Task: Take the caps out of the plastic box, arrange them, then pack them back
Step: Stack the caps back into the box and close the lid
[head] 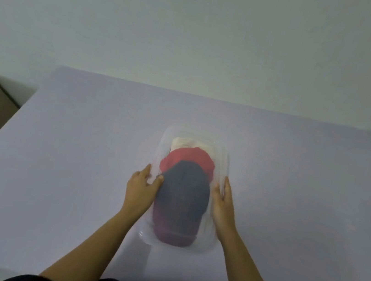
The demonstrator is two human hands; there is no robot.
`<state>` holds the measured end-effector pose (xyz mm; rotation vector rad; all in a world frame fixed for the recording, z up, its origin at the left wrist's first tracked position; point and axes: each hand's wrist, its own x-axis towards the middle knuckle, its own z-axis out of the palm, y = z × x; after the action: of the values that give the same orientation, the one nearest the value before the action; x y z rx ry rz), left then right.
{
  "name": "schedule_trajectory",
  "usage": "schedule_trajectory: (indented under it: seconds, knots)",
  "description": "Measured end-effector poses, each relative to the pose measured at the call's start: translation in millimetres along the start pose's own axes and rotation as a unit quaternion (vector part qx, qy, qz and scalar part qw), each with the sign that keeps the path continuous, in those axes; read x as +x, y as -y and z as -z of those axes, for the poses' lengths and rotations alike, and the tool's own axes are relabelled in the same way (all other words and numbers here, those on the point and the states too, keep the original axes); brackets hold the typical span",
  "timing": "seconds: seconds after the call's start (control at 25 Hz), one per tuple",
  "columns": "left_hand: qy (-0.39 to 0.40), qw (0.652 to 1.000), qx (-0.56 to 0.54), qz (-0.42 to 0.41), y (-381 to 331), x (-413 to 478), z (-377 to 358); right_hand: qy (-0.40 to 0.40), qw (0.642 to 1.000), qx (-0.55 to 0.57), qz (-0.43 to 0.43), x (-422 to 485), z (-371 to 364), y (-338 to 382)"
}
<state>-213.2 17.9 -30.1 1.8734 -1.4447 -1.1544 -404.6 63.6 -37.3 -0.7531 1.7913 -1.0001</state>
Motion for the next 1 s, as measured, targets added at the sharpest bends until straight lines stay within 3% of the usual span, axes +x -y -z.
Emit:
schedule_trajectory:
  seconds: [0.16,0.64,0.84,1.0]
  knots:
    - [-0.02,0.993,0.092,-0.069,2,-9,-12,-0.023,0.999,-0.039,-0.002,1,-2,-4]
    - [-0.004,0.98,0.178,-0.091,14,-1,-19,-0.069,0.996,-0.049,-0.04,14,-8,-14]
    - [-0.008,0.976,0.194,-0.098,19,-3,-26,-0.091,0.988,-0.123,-0.018,13,-11,-18]
    - [-0.003,0.976,0.195,-0.093,13,-1,-25,-0.091,0.992,-0.089,-0.017,13,-9,-16]
